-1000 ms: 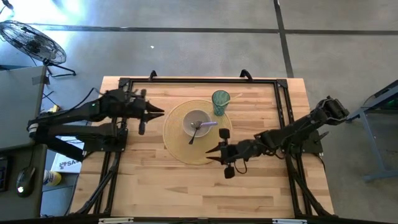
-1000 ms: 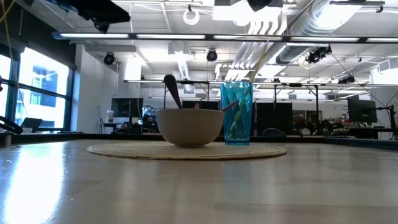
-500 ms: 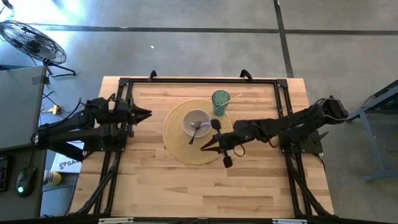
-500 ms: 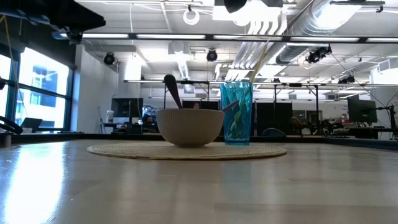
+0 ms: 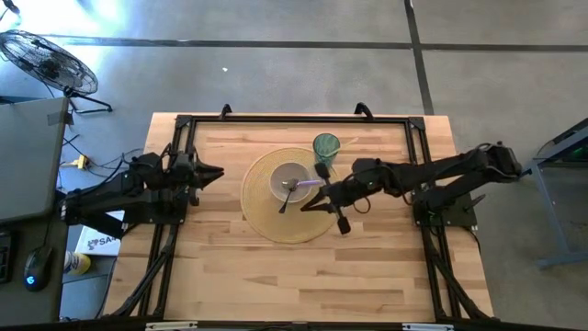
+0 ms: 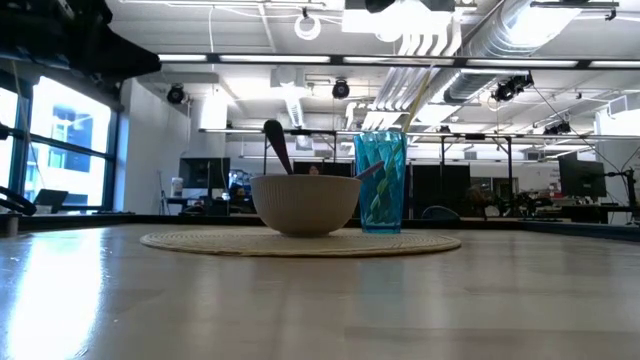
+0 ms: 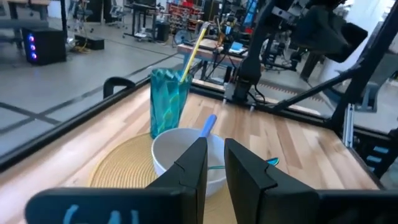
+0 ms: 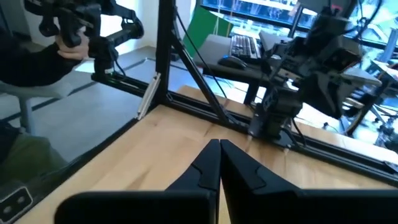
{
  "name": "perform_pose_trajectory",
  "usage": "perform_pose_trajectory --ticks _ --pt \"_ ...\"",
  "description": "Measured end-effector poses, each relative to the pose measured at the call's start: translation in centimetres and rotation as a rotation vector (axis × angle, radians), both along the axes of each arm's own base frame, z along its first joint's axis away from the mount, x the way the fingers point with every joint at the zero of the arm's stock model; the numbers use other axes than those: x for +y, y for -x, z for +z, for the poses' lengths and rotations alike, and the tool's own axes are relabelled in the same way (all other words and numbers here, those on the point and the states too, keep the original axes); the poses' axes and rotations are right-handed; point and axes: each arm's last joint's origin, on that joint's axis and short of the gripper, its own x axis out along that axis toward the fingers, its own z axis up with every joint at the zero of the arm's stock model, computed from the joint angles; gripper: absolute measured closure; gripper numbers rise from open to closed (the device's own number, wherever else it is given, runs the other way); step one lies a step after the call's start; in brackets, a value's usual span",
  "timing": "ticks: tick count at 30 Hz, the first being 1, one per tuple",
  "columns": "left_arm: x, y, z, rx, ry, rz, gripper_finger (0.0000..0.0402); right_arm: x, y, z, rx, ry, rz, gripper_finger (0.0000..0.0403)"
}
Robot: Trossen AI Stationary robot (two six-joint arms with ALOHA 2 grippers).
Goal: Pick & Place Utensil
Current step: Return to Home Position
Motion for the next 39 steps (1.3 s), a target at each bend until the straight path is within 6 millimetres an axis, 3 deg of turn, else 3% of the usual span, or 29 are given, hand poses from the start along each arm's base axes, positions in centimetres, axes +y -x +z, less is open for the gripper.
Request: perform_pose_trajectory --ticks 10,21,25,31,35,39 --pt "-0.1 -0.3 -1.5 -0.035 0.047 -0.050 0.0351 -0.9 2.5 2.7 -0.063 0.014 0.014 0.0402" --pt "-0.1 -0.7 -2.9 0.007 0.059 -0.069 0.0351 -0.3 5.2 3.5 -0.100 0.014 -0.019 0.0401" --pt "-0.1 -0.7 -2.9 0.005 0.058 -0.071 0.0351 -0.1 8.4 1.6 -0.213 -0.030 -0.089 0.0402" --pt "-0.2 -0.8 -2.7 -0.016 0.044 -0.089 0.0351 -0.5 14.8 -1.5 -0.296 -0.171 -0.306 0.0402" --pt "-0.6 -0.8 -2.3 -0.047 0.010 -0.129 0.0351 -0.6 18.3 -2.6 -0.359 -0.215 -0.298 0.0401" --pt "-0.8 -0.9 -2.3 -0.040 -0.023 -0.085 0.0351 -1.0 20.6 -4.1 -0.420 -0.270 -0.275 0.0402"
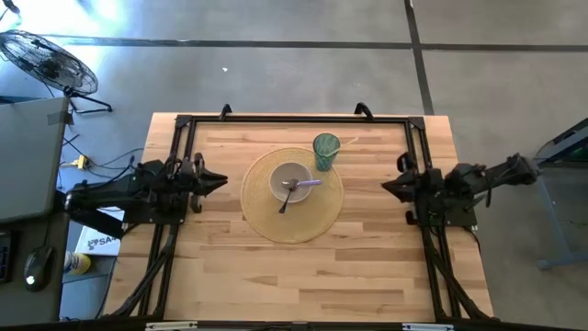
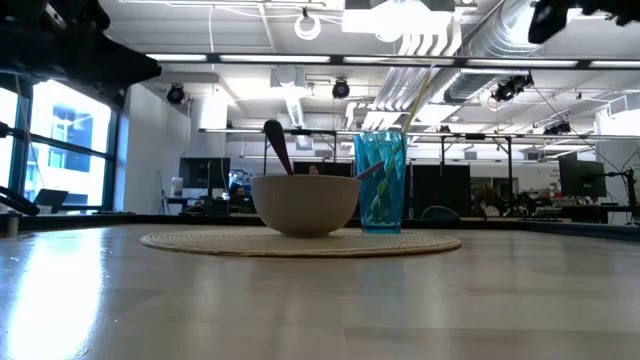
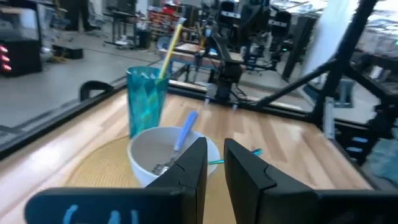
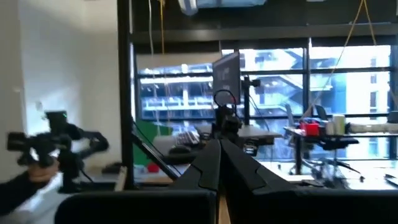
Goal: Pick & Place Utensil
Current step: Return to Home Position
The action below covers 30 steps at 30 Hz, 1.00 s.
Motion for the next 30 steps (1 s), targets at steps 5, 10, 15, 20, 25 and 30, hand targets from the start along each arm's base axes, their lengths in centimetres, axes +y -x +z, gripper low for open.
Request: perform_pose_trajectory --ticks 5,10,15,20,25,30 --pt "-0.3 0.0 -0.1 0.009 -0.018 0.009 0.0351 -0.6 1.3 -3.1 -0.034 -0.068 0.011 0.0402" --pt "-0.7 0.0 -0.1 0.011 -0.042 0.004 0.0351 -1.2 1.8 -4.9 -0.057 -0.126 0.022 0.0402" --pt "-0.9 0.0 -0.1 0.014 -0.066 -0.014 0.0351 -1.6 1.7 -5.2 -0.013 -0.119 0.033 0.0402" --pt "-0.9 -0.1 -0.2 0.016 -0.090 -0.018 0.0351 -1.9 1.1 -7.2 0.054 -0.114 0.005 0.0402" --pt "-1.0 -0.5 -1.1 -0.005 -0.130 -0.016 0.0351 -2.1 0.9 -7.6 0.091 -0.119 -0.018 0.0402" --pt "-0.9 -0.8 -2.1 0.013 -0.146 0.020 0.0351 -2.1 0.8 -8.2 0.154 -0.071 -0.029 0.0402"
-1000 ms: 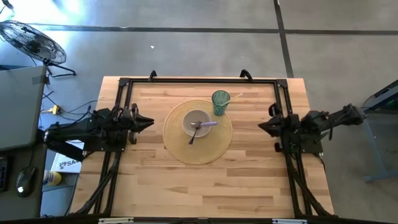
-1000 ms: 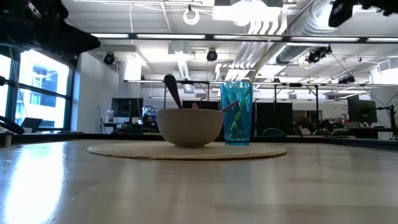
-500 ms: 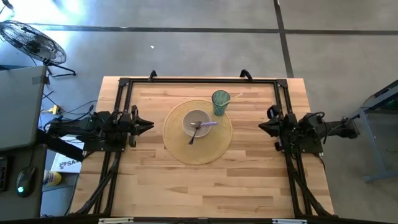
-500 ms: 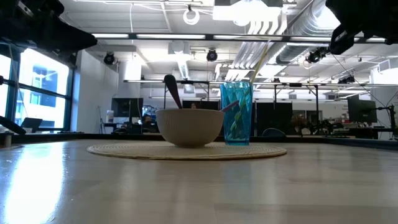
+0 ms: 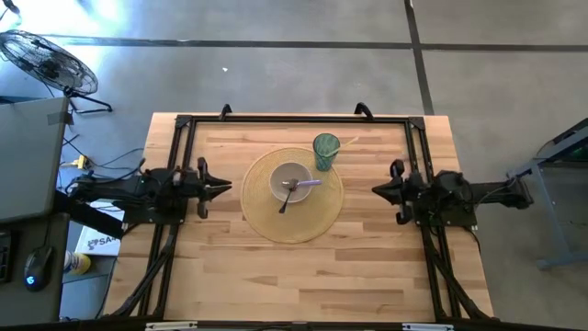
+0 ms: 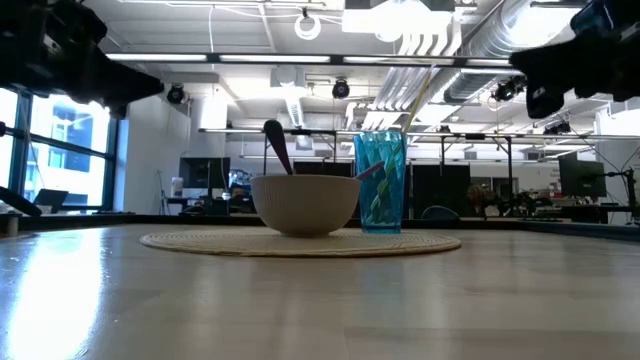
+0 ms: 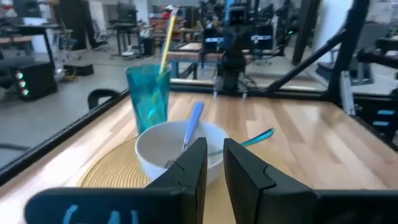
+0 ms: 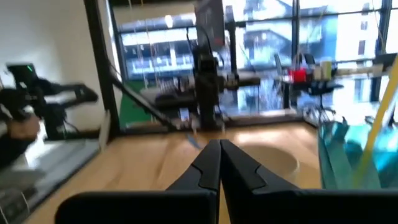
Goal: Pick & Place Utensil
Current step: Return to Home Position
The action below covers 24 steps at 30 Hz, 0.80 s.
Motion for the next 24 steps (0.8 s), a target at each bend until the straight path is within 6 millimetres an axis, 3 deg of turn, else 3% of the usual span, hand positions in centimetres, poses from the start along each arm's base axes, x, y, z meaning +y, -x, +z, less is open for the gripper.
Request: perform_pose_trajectory --ticks 5,10,18,24 --pt "0.0 -0.3 -1.0 0.007 0.041 0.019 0.0351 0.0 -0.1 -1.0 0.103 -0.067 -0.004 0.0402" --pt "-0.3 -0.5 -1.4 -0.019 0.052 -0.080 0.0351 0.0 -0.1 -1.3 0.133 -0.126 0.009 0.0399" --pt "-0.3 -0.6 -1.6 -0.021 0.058 -0.087 0.0351 0.0 -0.2 -1.3 0.139 0.069 -0.010 0.0402" --pt "-0.3 -0.6 -1.7 -0.021 0.103 -0.092 0.0360 0.0 -0.2 -1.3 0.141 0.074 -0.010 0.0396"
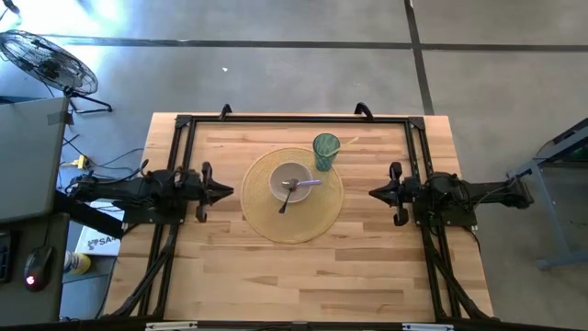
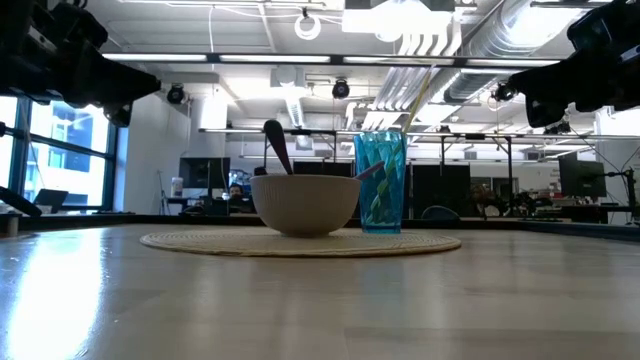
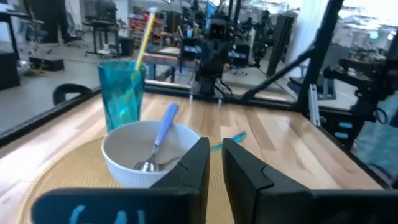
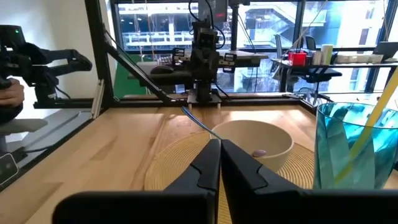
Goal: Pick & Place Utensil
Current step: Return to Home Position
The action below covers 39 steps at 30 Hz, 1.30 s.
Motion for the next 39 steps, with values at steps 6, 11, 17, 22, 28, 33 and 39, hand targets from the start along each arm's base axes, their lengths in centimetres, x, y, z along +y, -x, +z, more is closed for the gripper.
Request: perform_pose_trajectory --ticks 6,11,17,22,28,33,39 --pt "0.12 0.22 0.38 0.042 -0.074 0.037 0.0398 0.00 0.00 -0.01 0.001 0.000 -0.001 0.0395" --pt "0.13 0.23 0.36 0.050 -0.116 0.038 0.0399 0.00 0.00 -0.03 0.002 0.000 -0.001 0.0398" --pt "0.14 0.09 0.16 0.018 -0.147 0.049 0.0400 -0.01 0.00 -0.03 0.002 0.000 -0.002 0.0395" --pt "0.20 0.09 0.18 0.017 -0.185 0.070 0.0400 0.00 0.00 -0.03 0.002 0.000 -0.001 0.0394" --pt "-0.08 0.07 0.02 0.024 -0.178 -0.028 0.0401 0.00 -0.01 -0.05 0.003 0.000 -0.001 0.0392" --pt "-0.36 0.01 -0.21 0.040 -0.163 -0.125 0.0401 0.00 0.00 -0.05 0.003 0.000 -0.001 0.0391" --pt "-0.36 0.01 -0.11 0.030 -0.153 -0.126 0.0401 0.00 -0.01 -0.05 0.003 0.000 -0.001 0.0391"
